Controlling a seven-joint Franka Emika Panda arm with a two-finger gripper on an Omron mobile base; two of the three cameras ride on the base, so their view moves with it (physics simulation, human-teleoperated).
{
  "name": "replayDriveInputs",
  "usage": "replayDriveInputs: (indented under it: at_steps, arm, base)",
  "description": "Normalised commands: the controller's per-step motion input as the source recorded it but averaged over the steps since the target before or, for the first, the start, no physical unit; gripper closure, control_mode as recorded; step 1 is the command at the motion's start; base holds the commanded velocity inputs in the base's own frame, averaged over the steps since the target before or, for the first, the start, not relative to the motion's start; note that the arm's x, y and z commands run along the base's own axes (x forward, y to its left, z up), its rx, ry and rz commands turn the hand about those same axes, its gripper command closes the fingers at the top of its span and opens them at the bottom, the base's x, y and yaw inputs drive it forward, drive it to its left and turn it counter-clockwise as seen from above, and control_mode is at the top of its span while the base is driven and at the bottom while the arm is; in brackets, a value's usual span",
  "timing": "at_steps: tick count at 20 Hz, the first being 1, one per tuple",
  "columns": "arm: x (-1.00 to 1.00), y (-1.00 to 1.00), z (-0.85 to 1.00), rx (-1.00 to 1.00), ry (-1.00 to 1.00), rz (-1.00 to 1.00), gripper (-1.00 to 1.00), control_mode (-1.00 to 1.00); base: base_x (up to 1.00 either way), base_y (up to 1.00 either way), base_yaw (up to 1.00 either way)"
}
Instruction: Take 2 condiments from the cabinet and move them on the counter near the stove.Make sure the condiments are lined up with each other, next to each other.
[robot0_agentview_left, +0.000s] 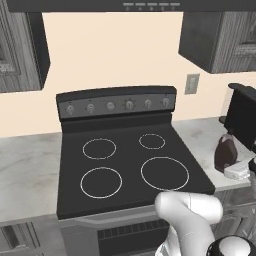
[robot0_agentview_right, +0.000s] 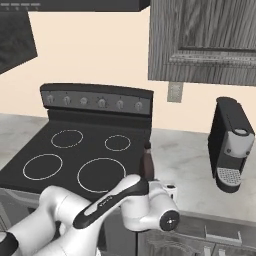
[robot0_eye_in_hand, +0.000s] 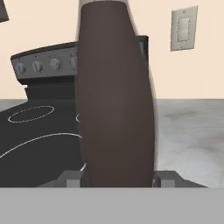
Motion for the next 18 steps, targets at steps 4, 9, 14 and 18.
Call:
replayDriveInputs:
  at_steps: [4, 9, 14, 18]
  arm:
    - [0.32, 0.00, -0.12, 0.00, 0.00, 0.00, 1.00, -1.00]
    - [0.32, 0.00, -0.22, 0.00, 0.00, 0.00, 1.00, -1.00]
    - [0.32, 0.00, -0.26, 0.00, 0.00, 0.00, 1.00, -1.00]
    - [0.22, -0.04, -0.20, 0.00, 0.00, 0.00, 1.00, -1.00]
  base:
    - [0.00, 0.00, 0.00]
    - [0.00, 0.00, 0.00]
    - [0.00, 0.00, 0.00]
    - [0.00, 0.00, 0.00]
